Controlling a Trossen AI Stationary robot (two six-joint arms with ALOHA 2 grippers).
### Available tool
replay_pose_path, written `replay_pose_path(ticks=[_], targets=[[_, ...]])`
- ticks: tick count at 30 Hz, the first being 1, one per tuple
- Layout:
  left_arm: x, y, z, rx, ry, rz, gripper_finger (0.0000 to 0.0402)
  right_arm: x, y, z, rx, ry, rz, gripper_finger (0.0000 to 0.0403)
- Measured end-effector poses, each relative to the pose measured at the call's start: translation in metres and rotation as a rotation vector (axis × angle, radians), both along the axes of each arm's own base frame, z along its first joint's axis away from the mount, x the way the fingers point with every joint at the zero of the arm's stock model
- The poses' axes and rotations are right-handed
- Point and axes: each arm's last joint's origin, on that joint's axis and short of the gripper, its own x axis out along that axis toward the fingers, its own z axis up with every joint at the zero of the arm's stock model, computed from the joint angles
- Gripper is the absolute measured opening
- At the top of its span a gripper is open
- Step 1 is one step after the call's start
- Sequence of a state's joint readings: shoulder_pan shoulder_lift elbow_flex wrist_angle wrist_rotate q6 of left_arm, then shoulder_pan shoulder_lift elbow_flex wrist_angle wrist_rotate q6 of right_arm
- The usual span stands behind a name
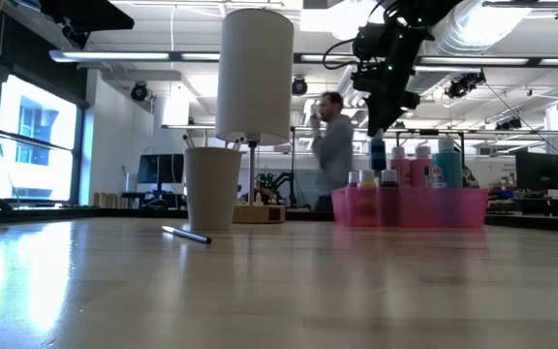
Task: Pick & Place Paint Supplies
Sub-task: Put the small blue paint bottle into the pink bin
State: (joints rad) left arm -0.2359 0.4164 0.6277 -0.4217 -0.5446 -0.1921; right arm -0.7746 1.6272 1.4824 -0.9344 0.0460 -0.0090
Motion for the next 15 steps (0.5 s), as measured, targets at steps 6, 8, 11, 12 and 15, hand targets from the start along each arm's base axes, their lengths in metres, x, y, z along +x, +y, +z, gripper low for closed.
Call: replay_pose_path(ticks=[6,8,11,12,15], targets=[[0.0,0.0,0.0,0.0,0.0,0.0,0.0,0.002,0.001,0.0,0.051,-0.062,-0.054,0.0116],[0.0,0.0,0.0,0.0,0.0,-0.001,0.0,0.003,0.002,-0.004,0.065,-0.069,-0.073,0.0122],[0.0,0.0,0.0,0.0,0.0,-0.001,0.0,0.004,0.007,-0.015,0.085,-0.045,-0.088,0.012],[0.0,0.0,0.0,0.0,0.0,-0.001,0.0,0.005,0.009,-0.018,0.089,-0.035,-0.089,0.0117],[0.0,0.0,0.0,0.0,0.0,-0.001,0.0,0.009,0.015,-0.026,0.098,-0.022,-0.095,0.0113]])
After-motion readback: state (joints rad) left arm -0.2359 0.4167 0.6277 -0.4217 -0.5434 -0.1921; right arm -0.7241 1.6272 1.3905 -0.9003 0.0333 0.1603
